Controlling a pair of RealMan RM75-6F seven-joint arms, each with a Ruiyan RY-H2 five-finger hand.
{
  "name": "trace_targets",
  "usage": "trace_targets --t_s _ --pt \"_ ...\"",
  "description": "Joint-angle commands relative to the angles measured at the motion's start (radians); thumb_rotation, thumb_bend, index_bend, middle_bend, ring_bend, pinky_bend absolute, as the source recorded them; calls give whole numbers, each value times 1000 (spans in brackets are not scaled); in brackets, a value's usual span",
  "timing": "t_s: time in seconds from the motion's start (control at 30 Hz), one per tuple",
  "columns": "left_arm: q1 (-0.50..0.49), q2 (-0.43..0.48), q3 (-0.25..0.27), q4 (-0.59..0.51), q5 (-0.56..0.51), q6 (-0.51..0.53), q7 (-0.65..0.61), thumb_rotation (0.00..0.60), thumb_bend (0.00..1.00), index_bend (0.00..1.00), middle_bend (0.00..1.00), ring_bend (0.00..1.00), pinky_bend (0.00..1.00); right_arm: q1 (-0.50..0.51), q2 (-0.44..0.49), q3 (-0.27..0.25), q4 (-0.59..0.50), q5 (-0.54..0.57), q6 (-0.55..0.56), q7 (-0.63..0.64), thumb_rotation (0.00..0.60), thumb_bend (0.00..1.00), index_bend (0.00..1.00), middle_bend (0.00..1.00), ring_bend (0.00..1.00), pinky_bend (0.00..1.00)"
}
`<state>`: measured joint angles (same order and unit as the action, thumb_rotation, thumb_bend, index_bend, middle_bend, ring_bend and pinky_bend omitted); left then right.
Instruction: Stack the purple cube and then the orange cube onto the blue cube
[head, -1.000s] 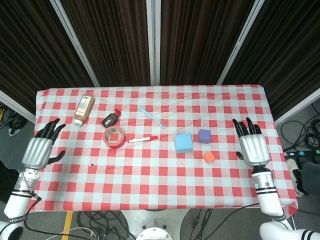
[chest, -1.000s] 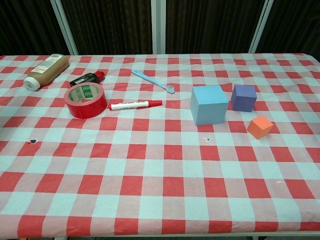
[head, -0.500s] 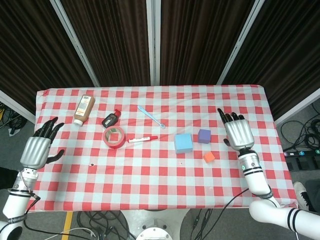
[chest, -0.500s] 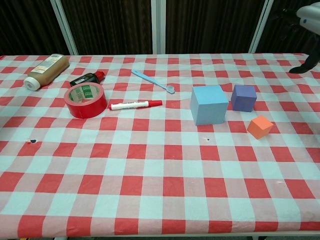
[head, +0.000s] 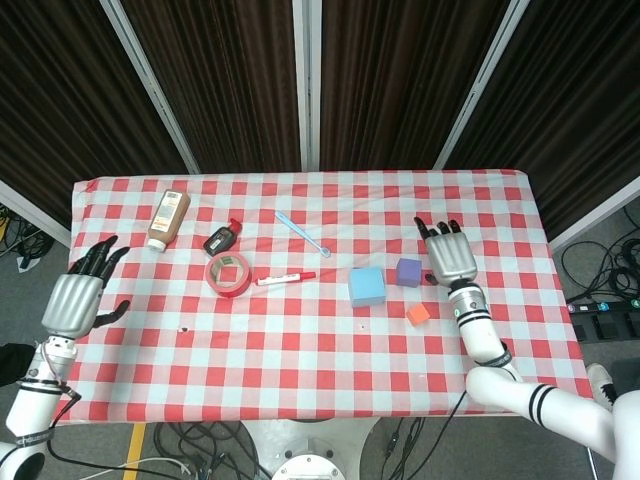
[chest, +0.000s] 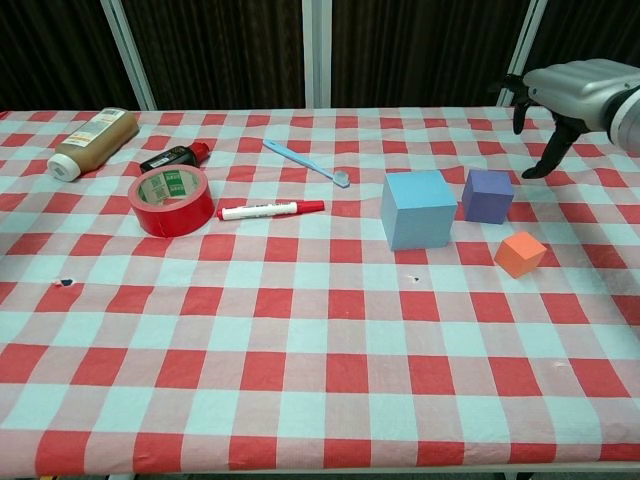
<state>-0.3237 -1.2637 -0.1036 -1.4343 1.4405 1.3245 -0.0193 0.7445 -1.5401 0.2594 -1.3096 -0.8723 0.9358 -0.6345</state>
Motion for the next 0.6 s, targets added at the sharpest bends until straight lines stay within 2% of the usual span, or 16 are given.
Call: trace_targets --t_s 0.03,0.6 --pt "1 2 -1 0 -2 -1 -3 600 311 166 109 89 236 10 -13 -9 17 10 -13 5 600 57 48 351 152 94" --pt "2 11 -4 -4 -11 -5 -20 600 311 166 109 89 236 56 -60 -39 74 64 -70 16 600 57 48 343 152 89"
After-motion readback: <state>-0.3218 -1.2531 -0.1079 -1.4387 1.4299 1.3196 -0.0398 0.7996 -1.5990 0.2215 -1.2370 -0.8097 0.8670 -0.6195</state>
